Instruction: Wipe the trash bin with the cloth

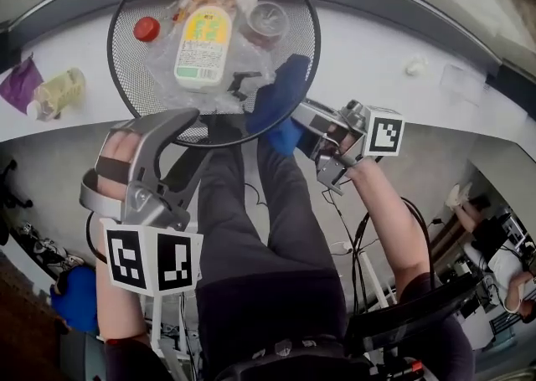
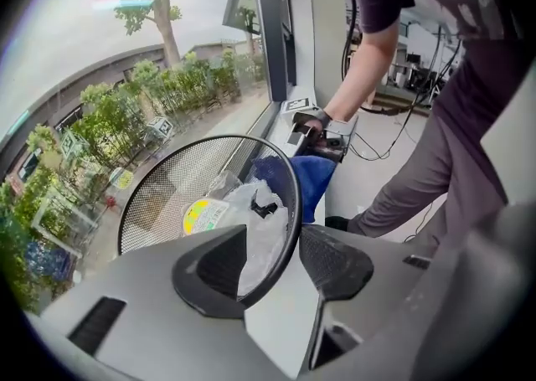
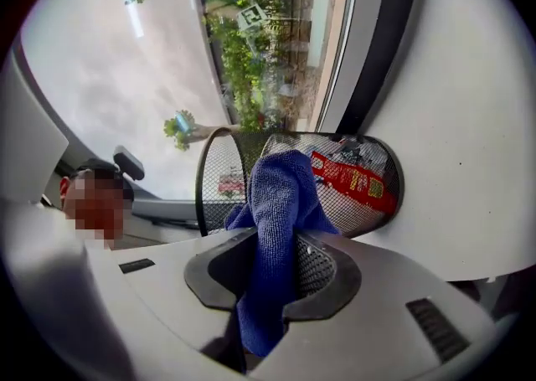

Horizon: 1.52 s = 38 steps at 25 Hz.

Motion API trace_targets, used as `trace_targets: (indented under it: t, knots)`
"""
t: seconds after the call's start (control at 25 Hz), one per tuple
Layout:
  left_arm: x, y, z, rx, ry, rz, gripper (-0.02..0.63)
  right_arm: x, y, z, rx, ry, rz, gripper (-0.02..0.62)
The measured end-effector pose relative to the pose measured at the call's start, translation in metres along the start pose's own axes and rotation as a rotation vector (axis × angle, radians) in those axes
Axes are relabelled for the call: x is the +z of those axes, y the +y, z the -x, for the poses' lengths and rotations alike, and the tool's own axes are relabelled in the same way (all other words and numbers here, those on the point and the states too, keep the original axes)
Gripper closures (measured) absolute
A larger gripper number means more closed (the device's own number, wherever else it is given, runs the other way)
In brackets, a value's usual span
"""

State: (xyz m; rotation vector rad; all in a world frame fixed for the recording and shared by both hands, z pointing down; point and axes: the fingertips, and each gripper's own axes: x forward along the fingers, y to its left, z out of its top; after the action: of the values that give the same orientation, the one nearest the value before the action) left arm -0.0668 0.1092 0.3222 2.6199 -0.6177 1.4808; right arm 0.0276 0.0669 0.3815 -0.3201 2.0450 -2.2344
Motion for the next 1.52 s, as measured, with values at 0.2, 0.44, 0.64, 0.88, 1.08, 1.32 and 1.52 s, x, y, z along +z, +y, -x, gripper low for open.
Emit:
trace_targets:
  t: [0.2,0.44,0.64,0.88,1.08,1.32,1.52]
  knots:
    - [0.003,-0.004,0.01,-0.064,-0.027,0.042,0.334,0.052,0.031,0.024,-0.014,-0.052,0.235,0.502]
    - [-0.023,-0.005,0.005,-0.072,0.097,-0.105,0.328,0.173,0.099,0.016,0.133,-0.231,0.388,0.502]
    - [-0.023,0.008,0.002,-0.002,0.102,-0.084,0.44,0.152,0.067,-0.024,0.085,-0.15,0.272,0.502]
    - [-0.023,0.008,0.001,0.003,0.108,-0.071,0.44,0.114,0.028,-0.005,0.138,-0.286,-0.012,0.502]
    - [-0.016,0.004,-0.001,0.022,0.11,-0.004,0.439,0.075,0.008,0.009,0.082,-0.267,-0.053,0.502]
    - [-0.011,0.002,-0.003,0.04,0.129,0.055,0.44,0.037,-0.005,0.012,0.071,-0.265,-0.148,0.502]
    - [-0.001,-0.003,-0.006,0.026,0.097,0.053,0.445,-0.023,-0.012,-0.005,-0.006,-0.074,-0.08,0.502]
